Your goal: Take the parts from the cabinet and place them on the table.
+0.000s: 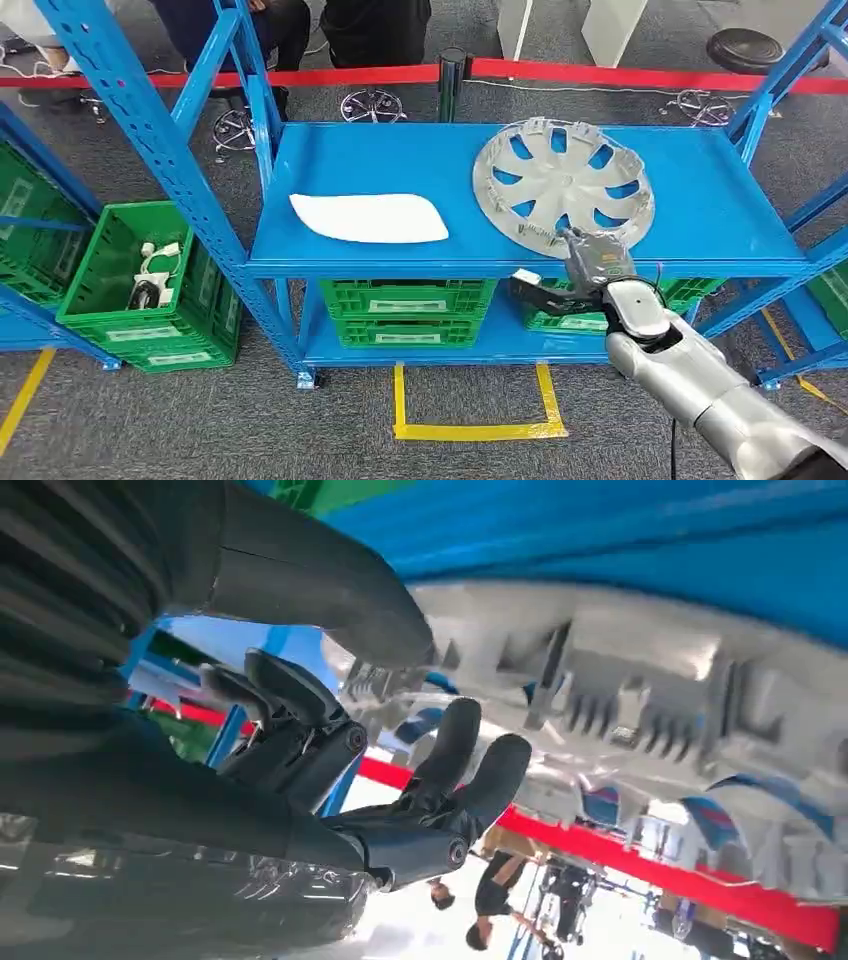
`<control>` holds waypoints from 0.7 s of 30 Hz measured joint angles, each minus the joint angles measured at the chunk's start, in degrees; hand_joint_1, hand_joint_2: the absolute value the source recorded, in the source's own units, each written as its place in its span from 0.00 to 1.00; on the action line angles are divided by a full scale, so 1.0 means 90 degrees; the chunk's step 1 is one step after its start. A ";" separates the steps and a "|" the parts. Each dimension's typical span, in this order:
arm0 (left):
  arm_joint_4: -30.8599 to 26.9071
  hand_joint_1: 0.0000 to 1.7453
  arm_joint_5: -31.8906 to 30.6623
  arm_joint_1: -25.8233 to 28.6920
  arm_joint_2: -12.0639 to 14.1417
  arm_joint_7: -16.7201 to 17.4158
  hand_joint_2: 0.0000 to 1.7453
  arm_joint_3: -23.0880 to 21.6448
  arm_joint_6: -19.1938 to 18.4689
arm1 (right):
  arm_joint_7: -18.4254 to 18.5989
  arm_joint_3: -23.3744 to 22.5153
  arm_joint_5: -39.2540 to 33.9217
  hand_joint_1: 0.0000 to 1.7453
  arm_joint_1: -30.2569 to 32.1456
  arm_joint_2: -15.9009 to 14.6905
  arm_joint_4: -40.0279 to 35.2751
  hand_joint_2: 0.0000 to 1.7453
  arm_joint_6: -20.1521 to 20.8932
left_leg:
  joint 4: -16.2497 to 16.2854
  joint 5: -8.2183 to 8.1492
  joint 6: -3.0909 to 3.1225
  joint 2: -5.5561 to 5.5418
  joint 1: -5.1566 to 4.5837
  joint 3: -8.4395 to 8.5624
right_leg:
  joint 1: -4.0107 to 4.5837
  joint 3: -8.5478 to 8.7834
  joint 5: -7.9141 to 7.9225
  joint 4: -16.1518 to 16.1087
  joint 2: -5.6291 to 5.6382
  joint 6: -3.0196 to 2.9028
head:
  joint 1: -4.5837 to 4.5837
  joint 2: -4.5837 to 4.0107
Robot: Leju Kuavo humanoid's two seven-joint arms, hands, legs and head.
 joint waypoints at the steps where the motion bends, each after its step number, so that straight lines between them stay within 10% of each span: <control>1: -0.0005 0.00 0.0002 0.0000 0.0024 0.0000 1.00 0.0000 0.0000 | 0.0000 0.0007 0.0000 1.00 0.0035 0.0024 0.0000 1.00 -0.0020 | 0.0000 0.0000 0.0000 0.0000 0.0000 0.0000 | 0.0000 0.0000 0.0000 0.0000 -0.0001 0.0000 | 0.0000 0.0000; 21: -0.0095 0.00 0.0172 0.0003 0.0228 -0.0029 1.00 -0.0197 0.0090 | 0.0019 0.0002 0.0073 1.00 0.0322 0.0185 0.0063 1.00 -0.0127 | 0.0000 0.0000 0.0000 -0.0035 0.0000 0.0000 | -0.0001 0.0000 0.0000 0.0000 -0.0003 0.0000 | -0.0002 0.0000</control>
